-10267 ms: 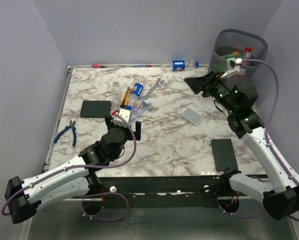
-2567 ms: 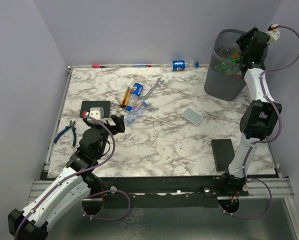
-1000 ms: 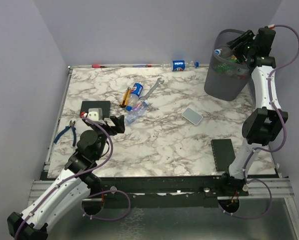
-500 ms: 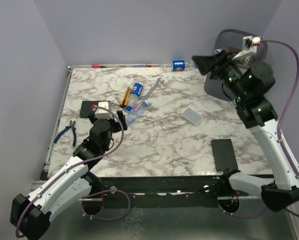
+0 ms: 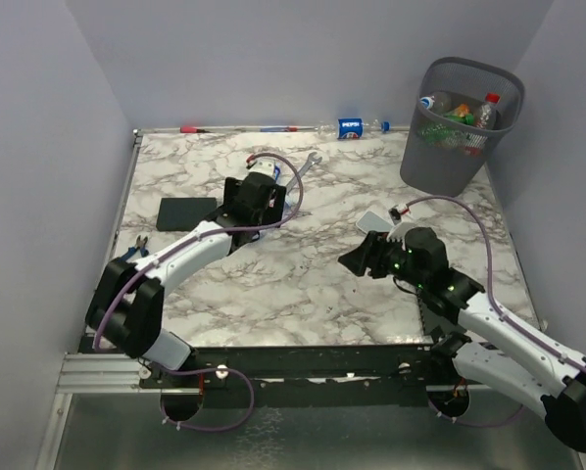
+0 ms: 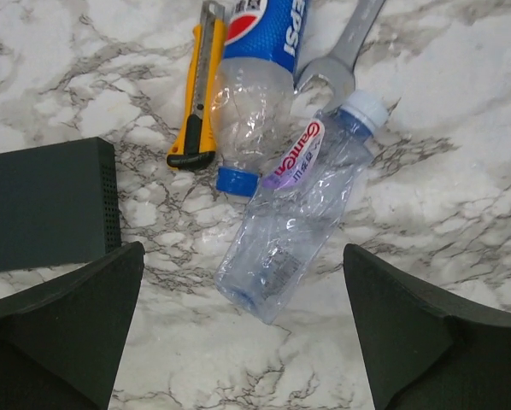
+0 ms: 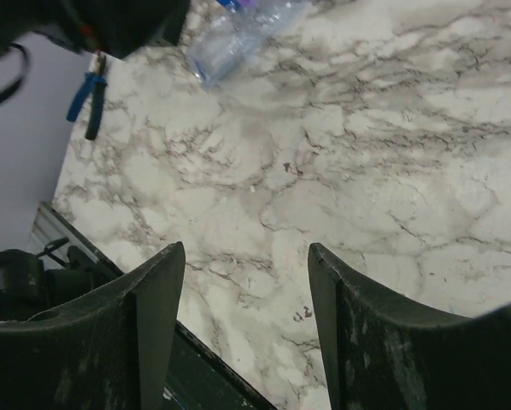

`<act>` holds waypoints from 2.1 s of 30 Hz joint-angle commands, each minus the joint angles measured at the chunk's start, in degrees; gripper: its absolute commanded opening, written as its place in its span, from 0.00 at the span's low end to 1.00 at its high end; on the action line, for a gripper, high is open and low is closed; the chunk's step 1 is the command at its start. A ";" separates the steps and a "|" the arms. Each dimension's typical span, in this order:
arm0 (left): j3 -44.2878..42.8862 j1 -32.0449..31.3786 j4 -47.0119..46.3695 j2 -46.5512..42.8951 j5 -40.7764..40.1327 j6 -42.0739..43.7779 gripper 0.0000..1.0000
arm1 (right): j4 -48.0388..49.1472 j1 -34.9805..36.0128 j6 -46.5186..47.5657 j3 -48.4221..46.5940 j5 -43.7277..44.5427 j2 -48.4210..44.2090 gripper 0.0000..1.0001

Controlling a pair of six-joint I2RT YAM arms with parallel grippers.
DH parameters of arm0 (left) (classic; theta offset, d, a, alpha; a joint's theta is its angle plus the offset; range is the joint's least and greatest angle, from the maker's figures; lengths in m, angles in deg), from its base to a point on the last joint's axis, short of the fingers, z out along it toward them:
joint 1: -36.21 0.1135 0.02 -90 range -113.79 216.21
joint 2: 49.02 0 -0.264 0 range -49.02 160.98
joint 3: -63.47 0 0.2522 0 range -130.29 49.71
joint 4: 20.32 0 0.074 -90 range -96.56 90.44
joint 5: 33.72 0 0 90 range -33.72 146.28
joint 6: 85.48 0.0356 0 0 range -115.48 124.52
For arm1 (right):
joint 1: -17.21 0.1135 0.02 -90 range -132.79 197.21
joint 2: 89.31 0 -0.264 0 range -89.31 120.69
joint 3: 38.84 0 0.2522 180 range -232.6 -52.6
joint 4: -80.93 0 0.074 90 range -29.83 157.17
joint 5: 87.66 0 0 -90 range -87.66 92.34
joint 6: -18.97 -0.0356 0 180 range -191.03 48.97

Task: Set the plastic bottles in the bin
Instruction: Pick up the plastic bottle at the center of the board.

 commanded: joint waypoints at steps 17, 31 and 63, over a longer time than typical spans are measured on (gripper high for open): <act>-9.99 0.69 14.03 22.13 2.48 8.13 0.99 | -3.34 0.38 -1.35 3.55 2.01 -11.93 0.65; -5.69 1.52 9.77 22.43 7.26 4.99 0.70 | -5.99 0.37 -2.65 1.99 1.91 -13.82 0.65; 36.81 -2.19 -35.52 -43.39 50.20 -15.10 0.20 | 5.22 1.59 -0.43 -13.37 -7.71 -6.44 0.97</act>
